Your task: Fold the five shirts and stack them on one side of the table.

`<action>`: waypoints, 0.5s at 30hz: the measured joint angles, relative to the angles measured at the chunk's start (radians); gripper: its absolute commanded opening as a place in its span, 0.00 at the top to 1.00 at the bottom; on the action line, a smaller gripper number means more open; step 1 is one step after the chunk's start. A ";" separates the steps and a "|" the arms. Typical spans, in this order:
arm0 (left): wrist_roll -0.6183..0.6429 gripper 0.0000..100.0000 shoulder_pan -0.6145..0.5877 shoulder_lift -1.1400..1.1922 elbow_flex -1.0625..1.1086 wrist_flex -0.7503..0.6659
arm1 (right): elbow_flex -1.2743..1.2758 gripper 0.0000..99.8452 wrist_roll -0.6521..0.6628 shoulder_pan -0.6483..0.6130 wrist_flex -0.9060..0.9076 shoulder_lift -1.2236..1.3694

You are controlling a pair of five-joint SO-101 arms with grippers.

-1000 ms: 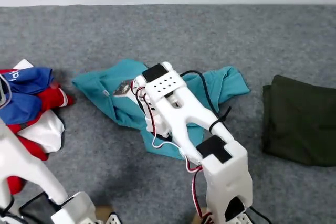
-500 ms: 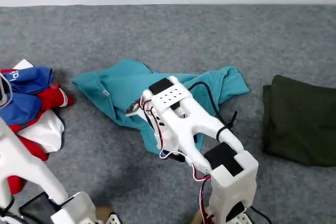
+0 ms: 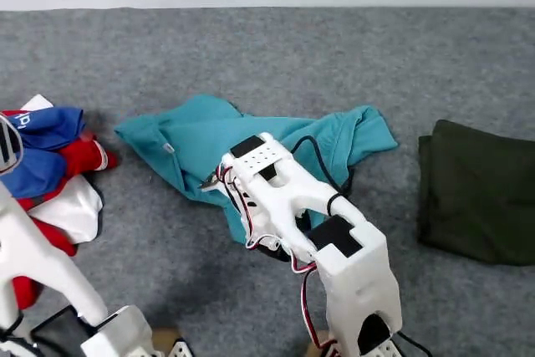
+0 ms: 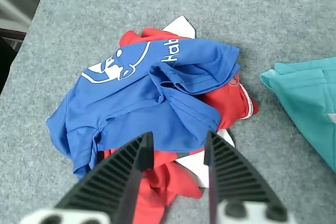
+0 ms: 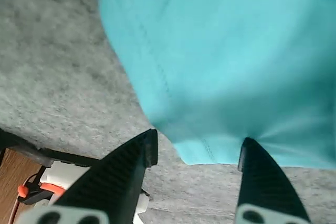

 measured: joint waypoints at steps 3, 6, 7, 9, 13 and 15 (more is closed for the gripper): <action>0.000 0.83 0.000 0.000 0.000 0.000 | -0.041 0.99 0.000 0.020 0.000 0.005; 0.000 0.83 0.000 0.000 0.000 -0.002 | -0.083 0.98 0.000 0.060 0.009 0.038; 0.000 0.83 0.000 0.000 0.000 -0.002 | -0.098 0.99 0.000 0.074 0.023 0.057; 0.000 0.83 0.000 0.000 0.000 -0.002 | -0.126 0.99 0.000 0.094 0.058 0.064; 0.000 0.83 0.000 0.000 0.000 -0.002 | -0.230 0.99 0.021 0.137 0.124 0.068; 0.000 0.83 0.000 0.000 0.000 -0.002 | -0.264 0.99 0.032 0.173 0.124 0.046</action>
